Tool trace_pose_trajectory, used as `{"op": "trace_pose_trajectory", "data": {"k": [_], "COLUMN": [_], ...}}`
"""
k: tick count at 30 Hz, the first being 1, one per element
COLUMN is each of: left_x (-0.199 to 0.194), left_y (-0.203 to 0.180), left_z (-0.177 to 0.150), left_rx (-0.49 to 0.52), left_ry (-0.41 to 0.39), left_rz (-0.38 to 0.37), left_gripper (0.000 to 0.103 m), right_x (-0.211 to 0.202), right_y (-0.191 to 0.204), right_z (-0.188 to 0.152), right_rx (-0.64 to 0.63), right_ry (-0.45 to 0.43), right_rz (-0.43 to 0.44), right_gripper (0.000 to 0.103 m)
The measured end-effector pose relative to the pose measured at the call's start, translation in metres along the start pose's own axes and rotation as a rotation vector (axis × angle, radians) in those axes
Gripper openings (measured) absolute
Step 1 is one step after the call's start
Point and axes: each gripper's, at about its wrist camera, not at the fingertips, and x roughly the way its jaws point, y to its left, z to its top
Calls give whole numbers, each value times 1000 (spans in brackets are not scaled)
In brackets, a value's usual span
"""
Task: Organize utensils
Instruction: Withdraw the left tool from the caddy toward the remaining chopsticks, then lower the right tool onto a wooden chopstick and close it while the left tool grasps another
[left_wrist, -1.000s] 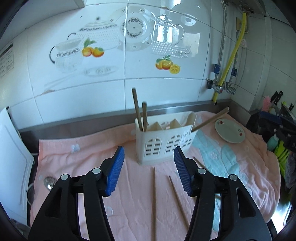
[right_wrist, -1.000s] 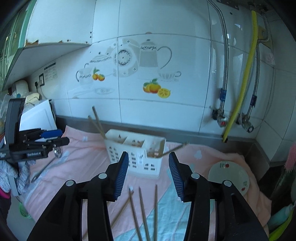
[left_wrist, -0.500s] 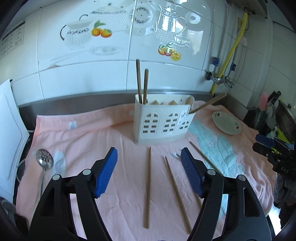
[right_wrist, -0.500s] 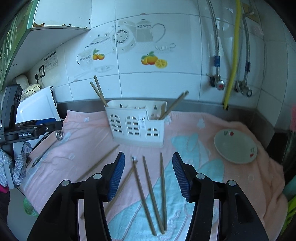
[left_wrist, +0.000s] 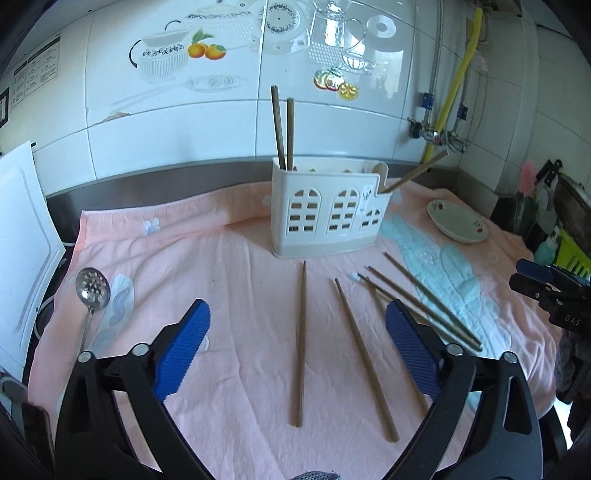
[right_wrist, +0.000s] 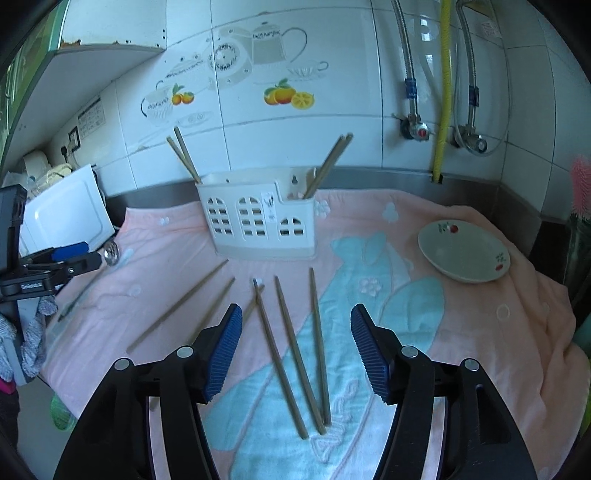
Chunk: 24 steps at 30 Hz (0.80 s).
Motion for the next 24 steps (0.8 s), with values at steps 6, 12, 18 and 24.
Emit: {"op": "trace_pose_trajectory", "data": {"k": [6,12,18,24], "left_x": [3,7,9,10], "left_y": [-1,2,13,19], "left_z": [-20,-39,-52,-60], "left_rx": [-9,-24,-75,-100], "left_ry": [28,59,74,89], "left_rz": [-11,-2,7,24], "left_gripper": [98,98,98,98], "right_x": [10,20,23,30], "right_y": [-1,4,11,18], "right_z": [-24,-52,-71,-76], "right_rx": [-20,-50,-80,-100], "right_ry": [50,96,110,122], "right_rz": [-12,1,31,79], "right_gripper": [70,77,79,79]}}
